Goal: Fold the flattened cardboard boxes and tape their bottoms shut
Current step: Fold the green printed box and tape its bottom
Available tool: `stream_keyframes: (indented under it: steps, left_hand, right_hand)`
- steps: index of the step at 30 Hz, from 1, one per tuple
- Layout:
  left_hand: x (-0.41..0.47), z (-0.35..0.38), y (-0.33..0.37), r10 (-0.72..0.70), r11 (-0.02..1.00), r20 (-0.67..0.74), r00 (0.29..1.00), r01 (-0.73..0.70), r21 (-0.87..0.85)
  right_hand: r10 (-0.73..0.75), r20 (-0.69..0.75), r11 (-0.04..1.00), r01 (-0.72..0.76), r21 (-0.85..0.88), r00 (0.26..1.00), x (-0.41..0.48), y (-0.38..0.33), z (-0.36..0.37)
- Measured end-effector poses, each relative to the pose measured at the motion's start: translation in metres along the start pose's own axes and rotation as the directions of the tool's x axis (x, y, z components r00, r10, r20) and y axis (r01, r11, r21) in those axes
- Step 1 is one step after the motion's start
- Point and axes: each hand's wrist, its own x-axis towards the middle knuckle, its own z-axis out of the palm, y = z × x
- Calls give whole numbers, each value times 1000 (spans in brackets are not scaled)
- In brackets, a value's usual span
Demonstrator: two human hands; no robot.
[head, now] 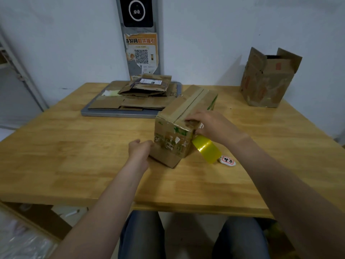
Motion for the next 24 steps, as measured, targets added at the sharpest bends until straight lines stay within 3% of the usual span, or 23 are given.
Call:
stream_keyframes:
  steps: [2,4,9,15,21,24]
  left_hand:
    - [-6,0,-5,-63,995,52,997,67,-79]
    - [-10,1,-13,-45,998,74,996,48,-41]
    - [-16,6,2,291,951,68,954,-296,87]
    - [-30,23,80,686,670,137,715,-694,263]
    - [-55,39,159,890,343,170,422,-868,360]
    - [-72,47,190,928,257,164,334,-894,367]
  right_hand:
    - [11,-14,1000,-11,8,1000,-3,0,0]
    - [16,-35,1000,-15,5,999,-6,-1,0]
    - [-5,-185,996,-12,-90,983,-19,-4,-2]
    - [36,-439,998,-57,-34,898,-10,-11,-28]
    - [25,-655,998,16,56,756,-8,-17,-54]
    - [69,-728,994,18,111,682,-10,-23,-67]
